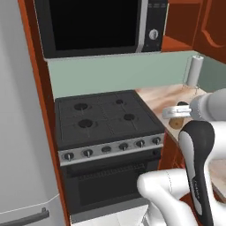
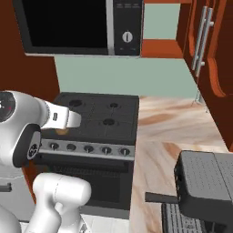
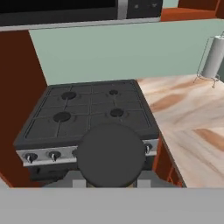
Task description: Take 2 condiments from the cabinet and move them on the counter near the stove.Make sure the condiments are lined up with each other, next to each other.
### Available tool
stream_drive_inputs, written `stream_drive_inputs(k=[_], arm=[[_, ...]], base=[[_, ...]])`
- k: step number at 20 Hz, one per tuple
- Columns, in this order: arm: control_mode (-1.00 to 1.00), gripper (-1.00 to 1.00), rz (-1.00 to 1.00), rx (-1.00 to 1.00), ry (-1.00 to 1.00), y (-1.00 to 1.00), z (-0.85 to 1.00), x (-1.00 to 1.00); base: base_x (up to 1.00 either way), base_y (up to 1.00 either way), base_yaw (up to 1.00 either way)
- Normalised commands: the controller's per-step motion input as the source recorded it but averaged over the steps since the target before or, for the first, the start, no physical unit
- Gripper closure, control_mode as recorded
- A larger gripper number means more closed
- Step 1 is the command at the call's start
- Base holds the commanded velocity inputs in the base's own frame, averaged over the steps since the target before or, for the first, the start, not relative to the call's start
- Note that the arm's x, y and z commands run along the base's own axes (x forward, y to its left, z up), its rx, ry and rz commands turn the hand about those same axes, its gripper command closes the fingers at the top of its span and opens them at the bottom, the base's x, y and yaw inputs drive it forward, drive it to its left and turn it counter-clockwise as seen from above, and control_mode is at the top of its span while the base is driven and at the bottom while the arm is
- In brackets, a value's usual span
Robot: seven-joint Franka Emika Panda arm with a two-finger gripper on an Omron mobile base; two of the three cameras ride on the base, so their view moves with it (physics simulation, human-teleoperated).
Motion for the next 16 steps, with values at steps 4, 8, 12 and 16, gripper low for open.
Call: stream_drive_inputs(k=[4, 8, 12, 16], arm=[[1.00, 1.00, 0.00, 0.00, 0.00, 0.00, 0.00, 0.00], [1.00, 1.00, 0.00, 0.00, 0.00, 0.00, 0.00, 0.00], [1.00, 1.00, 0.00, 0.00, 0.00, 0.00, 0.00, 0.00], [1.00, 1.00, 0.00, 0.00, 0.00, 0.00, 0.00, 0.00]], base=[[0.78, -0.49, 0.12], [0.76, -0.41, 0.10], [0.82, -0.30, 0.06], [0.79, -0.02, 0.06]])
